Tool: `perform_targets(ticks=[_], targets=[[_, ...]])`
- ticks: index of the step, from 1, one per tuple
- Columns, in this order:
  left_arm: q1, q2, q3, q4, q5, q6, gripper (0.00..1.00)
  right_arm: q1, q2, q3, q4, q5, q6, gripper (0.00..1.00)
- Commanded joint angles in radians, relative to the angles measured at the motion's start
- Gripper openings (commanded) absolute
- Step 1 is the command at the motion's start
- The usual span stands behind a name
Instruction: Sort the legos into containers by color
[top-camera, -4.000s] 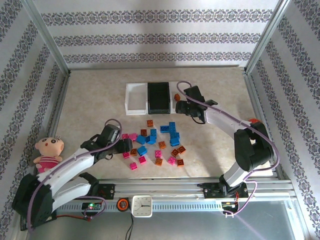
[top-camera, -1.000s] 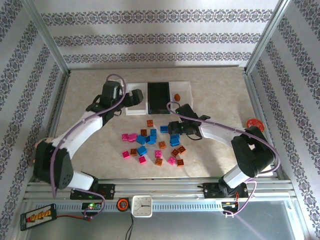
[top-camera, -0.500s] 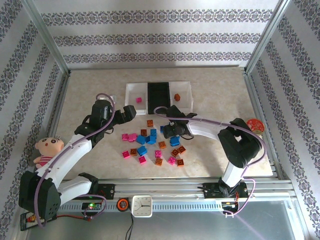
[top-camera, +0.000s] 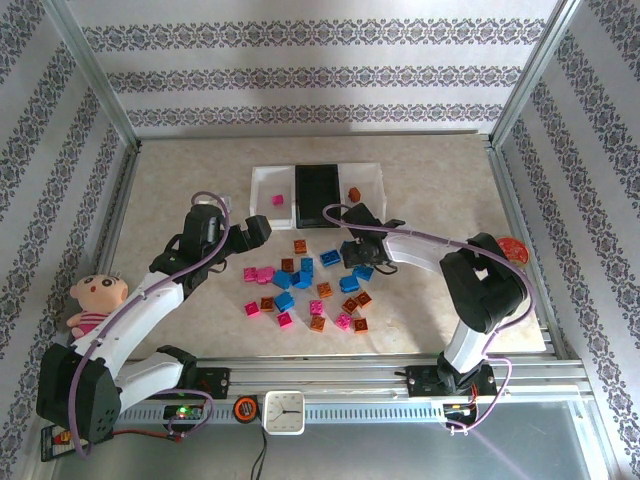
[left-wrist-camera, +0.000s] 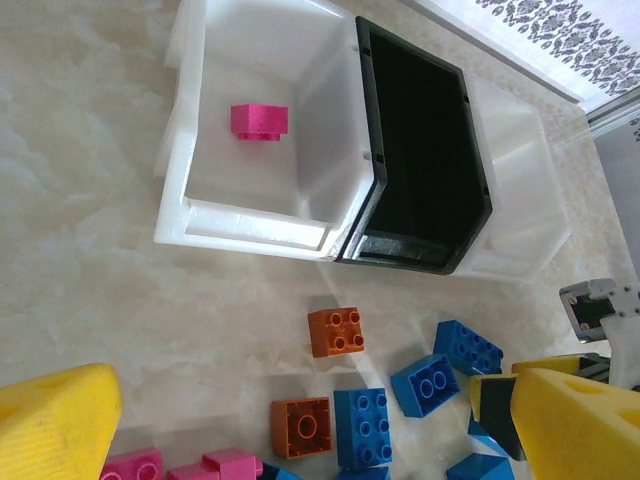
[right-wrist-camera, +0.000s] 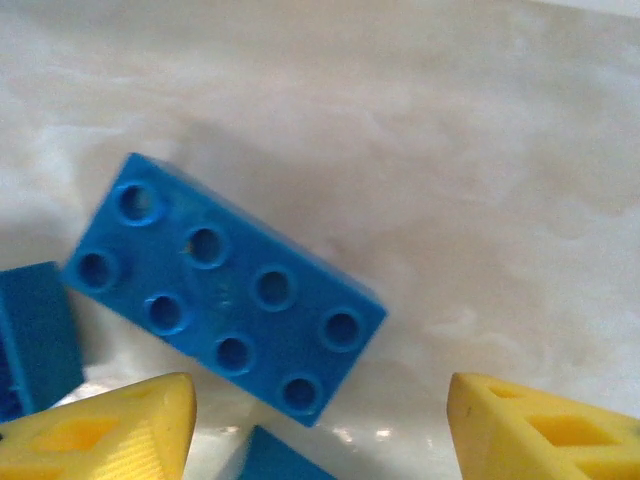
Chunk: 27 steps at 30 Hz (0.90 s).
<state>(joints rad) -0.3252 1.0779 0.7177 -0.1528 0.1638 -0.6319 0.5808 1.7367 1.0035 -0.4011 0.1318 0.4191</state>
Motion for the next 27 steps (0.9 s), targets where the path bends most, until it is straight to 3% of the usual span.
perform_targets(ticks=[1, 13, 17, 22, 27], targets=[[0.004, -0.016, -0.014, -0.012, -0.013, -0.011, 1.0, 0.014, 0.017, 0.039, 0.025, -0.04, -0.007, 0.67], [0.005, -0.016, -0.025, -0.022, -0.013, -0.008, 1.0, 0.001, 0.123, 0.143, -0.022, 0.059, -0.089, 0.65], [0.005, -0.02, -0.029, -0.026, -0.012, -0.006, 1.0, -0.015, 0.069, 0.106, -0.008, -0.017, -0.091, 0.66], [0.006, -0.019, -0.036, -0.022, -0.012, -0.003, 1.0, -0.003, 0.002, 0.049, -0.032, -0.034, -0.086, 0.73], [0.005, -0.01, -0.043, -0.014, -0.005, -0.009, 1.0, 0.04, -0.038, -0.012, -0.039, -0.024, -0.078, 0.72]])
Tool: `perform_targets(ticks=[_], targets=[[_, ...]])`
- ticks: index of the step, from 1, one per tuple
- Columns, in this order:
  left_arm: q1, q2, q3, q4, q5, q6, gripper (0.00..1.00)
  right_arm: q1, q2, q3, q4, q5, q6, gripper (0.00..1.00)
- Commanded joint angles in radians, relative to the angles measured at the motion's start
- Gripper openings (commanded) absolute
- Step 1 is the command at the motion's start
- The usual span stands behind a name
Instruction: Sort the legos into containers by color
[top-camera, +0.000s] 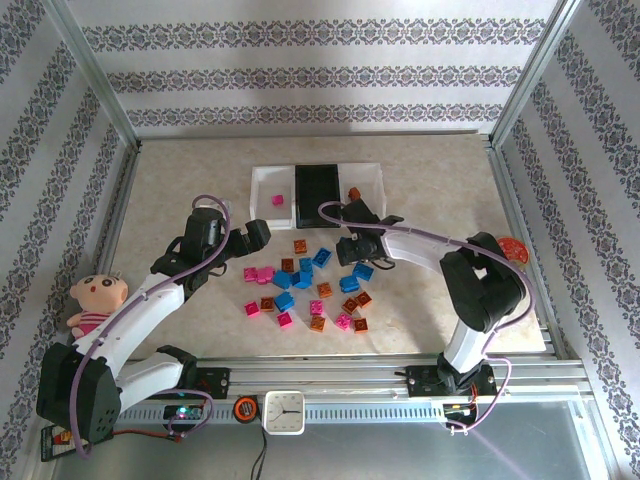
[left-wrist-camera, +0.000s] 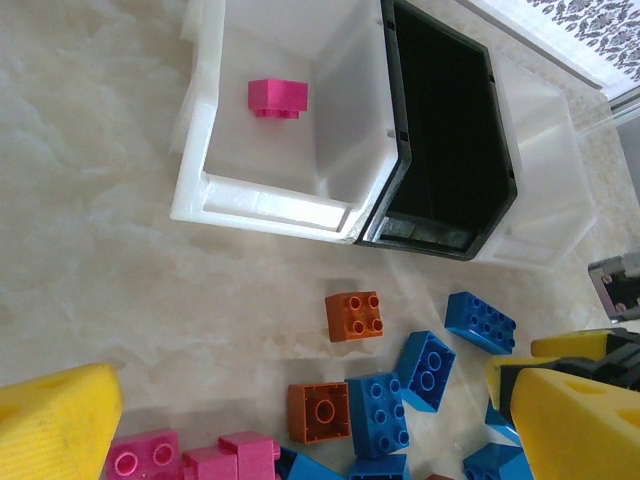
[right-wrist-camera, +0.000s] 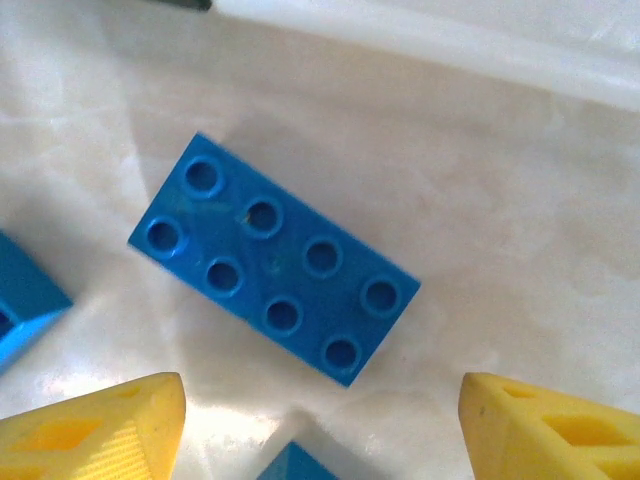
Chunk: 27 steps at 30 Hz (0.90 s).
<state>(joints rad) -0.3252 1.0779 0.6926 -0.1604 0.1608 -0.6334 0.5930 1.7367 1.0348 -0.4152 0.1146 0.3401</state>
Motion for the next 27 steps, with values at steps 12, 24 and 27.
perform_targets(ticks=[12, 24, 27], targets=[[0.005, -0.021, -0.03, -0.006, -0.008, -0.015, 1.0, 0.178, -0.215, -0.135, -0.04, 0.022, 0.086, 0.74], [0.006, -0.027, -0.034, -0.019, -0.019, -0.012, 1.0, 0.207, -0.087, -0.131, -0.047, 0.023, 0.129, 0.6], [0.006, -0.033, -0.034, -0.025, -0.026, -0.011, 1.0, 0.213, -0.07, -0.126, -0.053, 0.031, 0.126, 0.55]])
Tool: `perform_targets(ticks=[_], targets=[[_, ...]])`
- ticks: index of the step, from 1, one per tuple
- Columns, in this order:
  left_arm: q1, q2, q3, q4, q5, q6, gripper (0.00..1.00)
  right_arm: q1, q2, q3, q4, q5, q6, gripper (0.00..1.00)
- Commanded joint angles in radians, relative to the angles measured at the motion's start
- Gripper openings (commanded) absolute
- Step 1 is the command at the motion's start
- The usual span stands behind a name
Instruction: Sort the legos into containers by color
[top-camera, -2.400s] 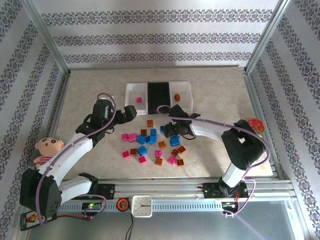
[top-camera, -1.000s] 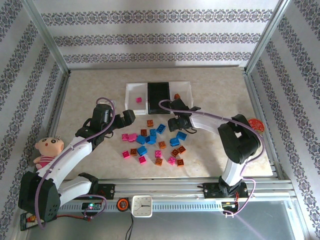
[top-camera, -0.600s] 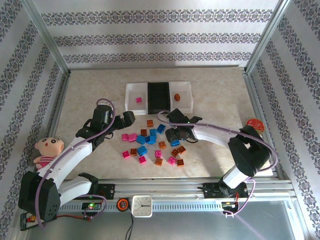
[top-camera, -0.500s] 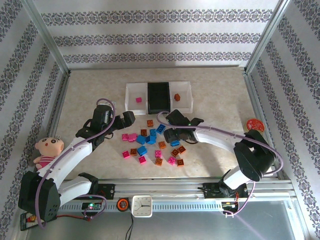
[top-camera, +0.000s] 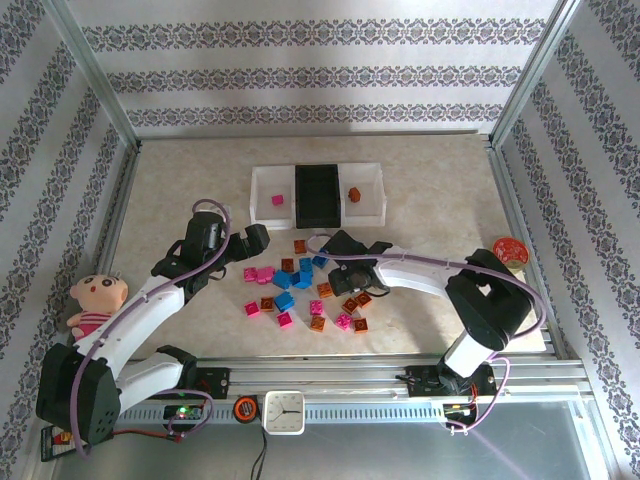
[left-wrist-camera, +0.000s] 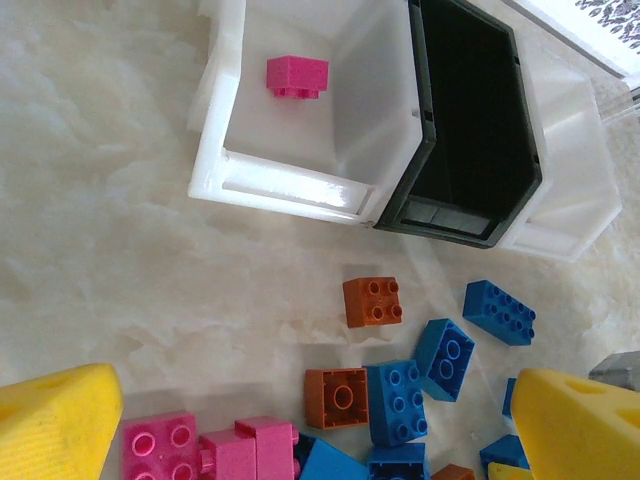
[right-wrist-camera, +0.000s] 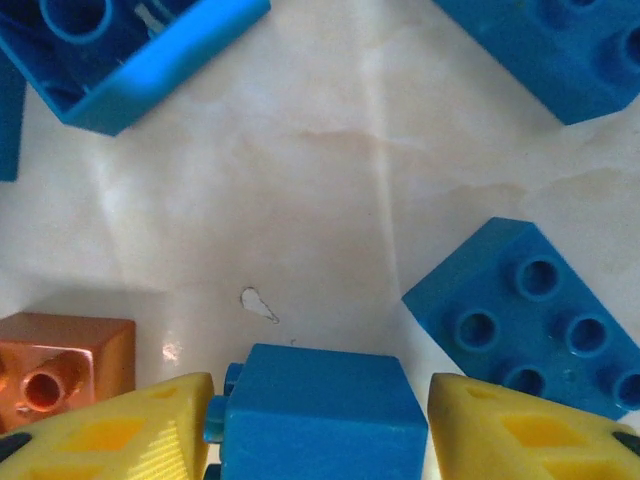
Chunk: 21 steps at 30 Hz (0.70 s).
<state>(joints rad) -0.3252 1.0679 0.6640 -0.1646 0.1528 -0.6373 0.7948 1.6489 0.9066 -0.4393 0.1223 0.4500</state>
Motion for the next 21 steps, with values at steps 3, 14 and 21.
perform_targets(ticks=[3, 14, 21], targets=[[0.005, -0.023, -0.006, -0.025, -0.024, -0.005, 1.0, 0.012, 0.005, -0.001, -0.028, 0.031, 0.016, 0.48], [0.005, -0.067, -0.022, -0.002, -0.04, -0.005, 0.99, -0.074, -0.253, 0.116, -0.075, 0.043, -0.067, 0.31], [0.007, -0.103, -0.037, 0.017, -0.043, 0.017, 1.0, -0.186, -0.185, 0.306, -0.053, 0.006, -0.121, 0.3]])
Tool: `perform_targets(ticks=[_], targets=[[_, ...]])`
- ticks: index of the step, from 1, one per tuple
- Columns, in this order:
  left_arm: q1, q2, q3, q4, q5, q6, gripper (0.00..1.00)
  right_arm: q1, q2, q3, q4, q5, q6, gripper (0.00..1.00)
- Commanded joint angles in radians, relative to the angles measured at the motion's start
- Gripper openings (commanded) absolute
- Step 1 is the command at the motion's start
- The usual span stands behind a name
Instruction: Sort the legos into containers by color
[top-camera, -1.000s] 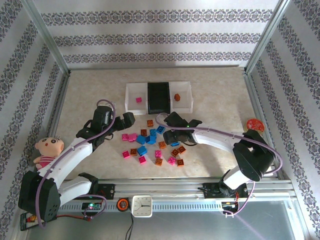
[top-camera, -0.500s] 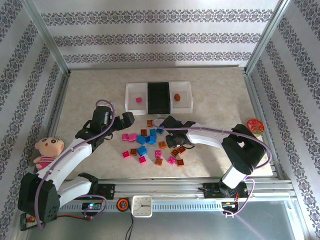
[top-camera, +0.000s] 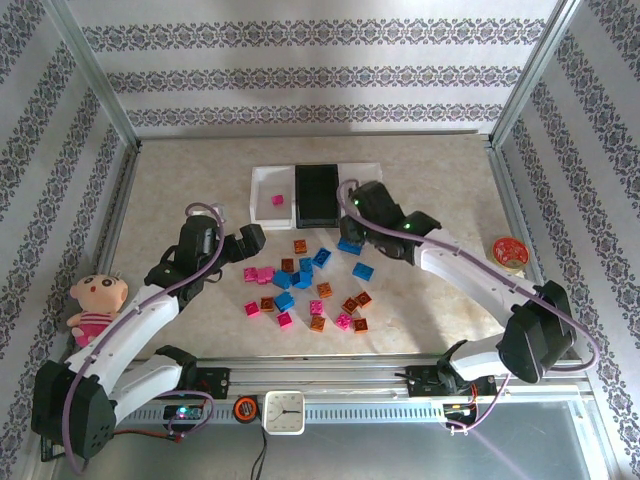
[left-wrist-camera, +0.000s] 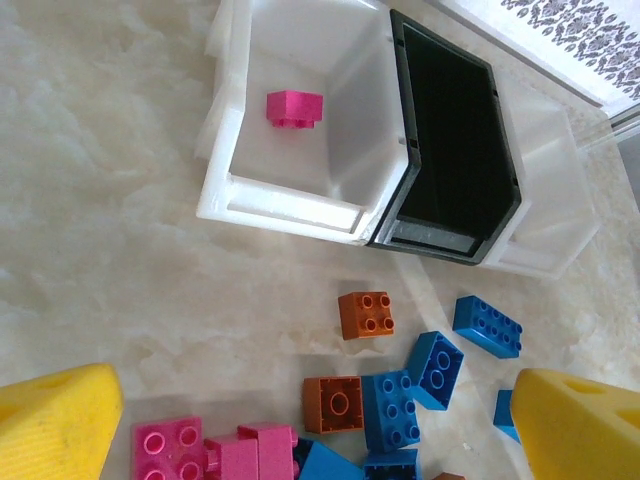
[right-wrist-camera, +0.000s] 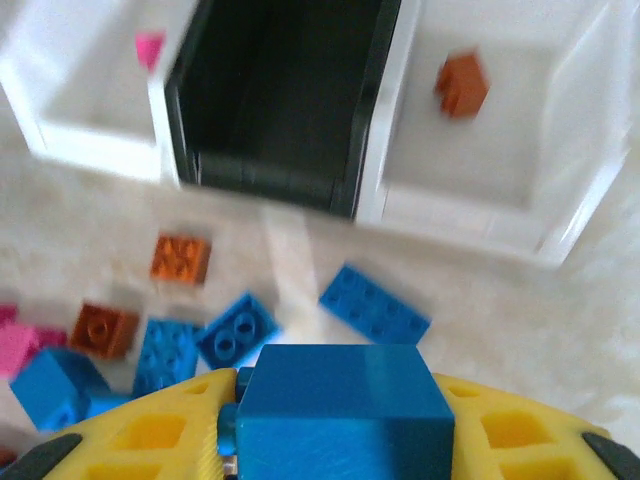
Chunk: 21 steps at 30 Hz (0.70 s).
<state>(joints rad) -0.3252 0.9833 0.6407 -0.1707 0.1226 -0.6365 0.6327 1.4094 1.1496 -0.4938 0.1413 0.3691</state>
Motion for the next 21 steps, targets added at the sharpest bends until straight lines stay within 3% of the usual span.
perform_targets(ticks=[1, 7, 16, 18, 21], targets=[[0.005, -0.02, -0.013, 0.017, -0.015, 0.021, 1.0, -0.036, 0.095, 0.101, 0.006, -0.017, -0.043, 0.3], [0.006, -0.031, -0.016, 0.013, -0.014, 0.035, 1.0, -0.094, 0.385, 0.354, 0.028, -0.056, -0.041, 0.3], [0.009, -0.045, -0.045, 0.005, -0.02, 0.024, 1.0, -0.048, 0.719, 0.693, -0.072, -0.052, -0.081, 0.31], [0.012, -0.044, -0.052, 0.012, -0.017, 0.021, 1.0, -0.044, 0.772, 0.747, -0.1, -0.031, -0.076, 0.34], [0.013, -0.041, -0.055, 0.018, -0.012, 0.019, 1.0, -0.039, 0.831, 0.816, -0.134, 0.001, -0.067, 0.47]])
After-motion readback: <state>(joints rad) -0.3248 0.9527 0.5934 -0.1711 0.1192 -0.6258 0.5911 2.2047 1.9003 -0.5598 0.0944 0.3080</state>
